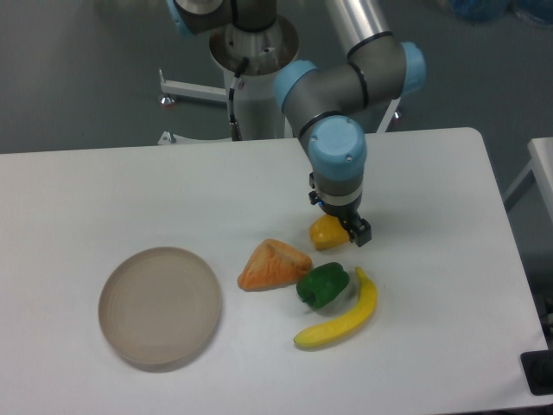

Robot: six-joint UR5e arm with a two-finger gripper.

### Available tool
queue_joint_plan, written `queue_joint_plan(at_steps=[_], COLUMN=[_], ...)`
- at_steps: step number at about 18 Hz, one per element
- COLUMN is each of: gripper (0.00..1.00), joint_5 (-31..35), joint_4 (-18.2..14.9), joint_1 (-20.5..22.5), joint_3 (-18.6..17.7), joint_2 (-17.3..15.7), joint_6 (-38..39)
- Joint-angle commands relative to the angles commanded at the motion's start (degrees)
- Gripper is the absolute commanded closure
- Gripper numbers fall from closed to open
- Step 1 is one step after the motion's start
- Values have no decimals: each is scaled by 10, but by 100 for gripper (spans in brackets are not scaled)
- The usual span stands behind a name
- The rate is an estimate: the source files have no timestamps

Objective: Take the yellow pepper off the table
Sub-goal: 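Close the gripper fingers around the yellow pepper, then lift the held yellow pepper up off the table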

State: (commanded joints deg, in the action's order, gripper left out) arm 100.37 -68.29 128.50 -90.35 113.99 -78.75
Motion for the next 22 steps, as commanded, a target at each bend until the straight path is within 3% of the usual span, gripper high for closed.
queue_joint_plan(at_steps=[9,13,19,22], gripper=[0,0,0,14], joint_5=[0,0,1,0], joint_4=[2,36,36,37], joint_1=[0,1,2,2], joint_3=[-20,-36,-42,-42], joint_2=[3,4,5,6], joint_6=[-2,-7,-8,-7])
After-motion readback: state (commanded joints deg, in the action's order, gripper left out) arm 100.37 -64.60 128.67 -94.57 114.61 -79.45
